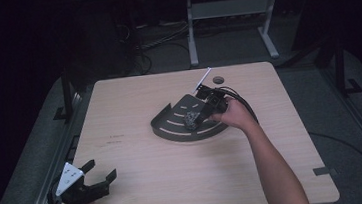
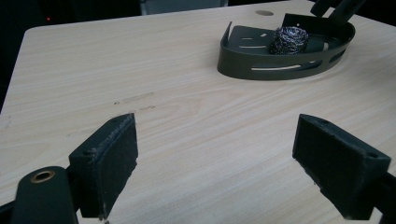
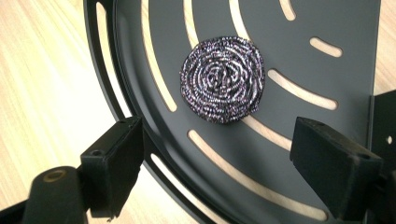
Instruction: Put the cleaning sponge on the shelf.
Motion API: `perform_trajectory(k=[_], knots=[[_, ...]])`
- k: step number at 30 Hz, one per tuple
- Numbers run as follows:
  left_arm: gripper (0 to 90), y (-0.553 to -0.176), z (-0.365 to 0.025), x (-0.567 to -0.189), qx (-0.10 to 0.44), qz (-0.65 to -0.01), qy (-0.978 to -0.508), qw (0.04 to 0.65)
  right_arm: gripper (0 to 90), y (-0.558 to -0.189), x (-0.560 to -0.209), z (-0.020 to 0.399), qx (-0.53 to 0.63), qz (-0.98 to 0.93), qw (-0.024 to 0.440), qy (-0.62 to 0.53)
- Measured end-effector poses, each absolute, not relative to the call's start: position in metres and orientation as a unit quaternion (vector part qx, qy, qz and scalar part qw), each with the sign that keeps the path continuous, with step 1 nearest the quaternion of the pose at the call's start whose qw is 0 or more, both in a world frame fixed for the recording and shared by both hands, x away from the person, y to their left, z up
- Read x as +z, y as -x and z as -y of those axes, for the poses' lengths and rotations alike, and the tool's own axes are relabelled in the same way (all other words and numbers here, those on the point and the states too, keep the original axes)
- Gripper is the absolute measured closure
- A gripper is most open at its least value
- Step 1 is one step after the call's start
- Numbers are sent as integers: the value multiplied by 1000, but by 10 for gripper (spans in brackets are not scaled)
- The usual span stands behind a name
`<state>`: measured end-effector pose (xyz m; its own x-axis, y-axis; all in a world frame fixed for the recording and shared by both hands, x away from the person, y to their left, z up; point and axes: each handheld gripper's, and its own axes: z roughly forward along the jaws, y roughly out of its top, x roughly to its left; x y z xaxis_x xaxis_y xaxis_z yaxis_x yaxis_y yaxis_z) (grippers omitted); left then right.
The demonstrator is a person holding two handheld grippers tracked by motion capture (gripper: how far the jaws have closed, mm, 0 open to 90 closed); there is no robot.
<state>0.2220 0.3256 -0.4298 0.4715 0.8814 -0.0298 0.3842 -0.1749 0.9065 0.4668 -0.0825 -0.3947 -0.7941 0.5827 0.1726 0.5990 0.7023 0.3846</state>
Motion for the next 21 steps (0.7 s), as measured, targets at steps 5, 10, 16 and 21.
perform_trajectory(k=[5,10,16,21], knots=[[134,-222,-326,-430,266,-440,-719,468,174,-464,-393,90,-217,922,18,322],[133,-221,-326,-430,266,-440,-719,467,174,-460,-389,95,-219,921,16,321],[133,-221,-326,-429,266,-440,-719,467,174,-455,-385,101,-225,920,15,321],[133,-221,-326,-429,267,-440,-718,468,174,-453,-383,104,-227,920,12,320]])
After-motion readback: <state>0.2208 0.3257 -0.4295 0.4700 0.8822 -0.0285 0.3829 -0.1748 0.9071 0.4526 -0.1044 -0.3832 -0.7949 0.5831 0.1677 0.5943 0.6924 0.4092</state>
